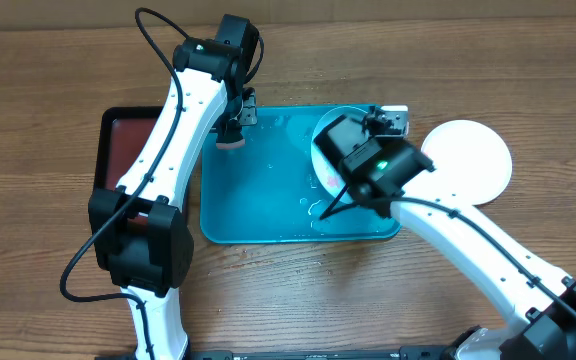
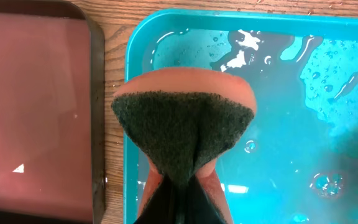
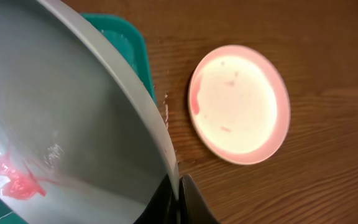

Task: Clean dirty plates on tray and stack at the side

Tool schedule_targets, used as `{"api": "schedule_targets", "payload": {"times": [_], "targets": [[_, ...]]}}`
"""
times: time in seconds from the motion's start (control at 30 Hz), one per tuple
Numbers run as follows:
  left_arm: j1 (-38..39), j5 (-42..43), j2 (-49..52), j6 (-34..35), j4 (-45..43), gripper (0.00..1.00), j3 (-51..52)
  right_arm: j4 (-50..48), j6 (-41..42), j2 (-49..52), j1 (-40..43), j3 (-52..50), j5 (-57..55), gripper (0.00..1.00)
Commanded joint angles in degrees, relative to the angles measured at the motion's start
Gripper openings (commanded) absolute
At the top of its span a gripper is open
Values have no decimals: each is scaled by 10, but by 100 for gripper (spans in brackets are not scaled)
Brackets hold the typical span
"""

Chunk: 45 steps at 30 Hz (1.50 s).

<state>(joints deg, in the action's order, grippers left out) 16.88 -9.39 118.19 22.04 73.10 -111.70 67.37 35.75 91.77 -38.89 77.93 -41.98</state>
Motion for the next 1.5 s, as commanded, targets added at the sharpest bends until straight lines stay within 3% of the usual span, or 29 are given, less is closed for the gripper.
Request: {"api": "schedule_targets", "payload": {"times": [0.0,0.3,0.53,0.67,0.8,1.1,1.37,1.47], "targets": [[4,5,-4,-10,0,4,-5,7,16,-14,-32,13,-127,4],[4,5,-4,-10,0,4,-5,42,16,-14,-123,13,-357,4],[4,5,-4,-10,3,4,-5,36,38,-14,-141,13,-378,4],[4,5,-4,-10,4,4,-5,36,122,-14,-126,12,-301,4],[4,5,-4,-10,4,4,-5,3,215,-12,-85,-3,-145,4],[4,5,-4,-10,4,4,-5,-188,218,5,9,-112,236,4],[4,5,-4,-10,3,4,-5,-270,217,53,37,-169,354,4],[4,5,-4,-10,4,4,-5,-292,161,66,37,-169,384,18]]}}
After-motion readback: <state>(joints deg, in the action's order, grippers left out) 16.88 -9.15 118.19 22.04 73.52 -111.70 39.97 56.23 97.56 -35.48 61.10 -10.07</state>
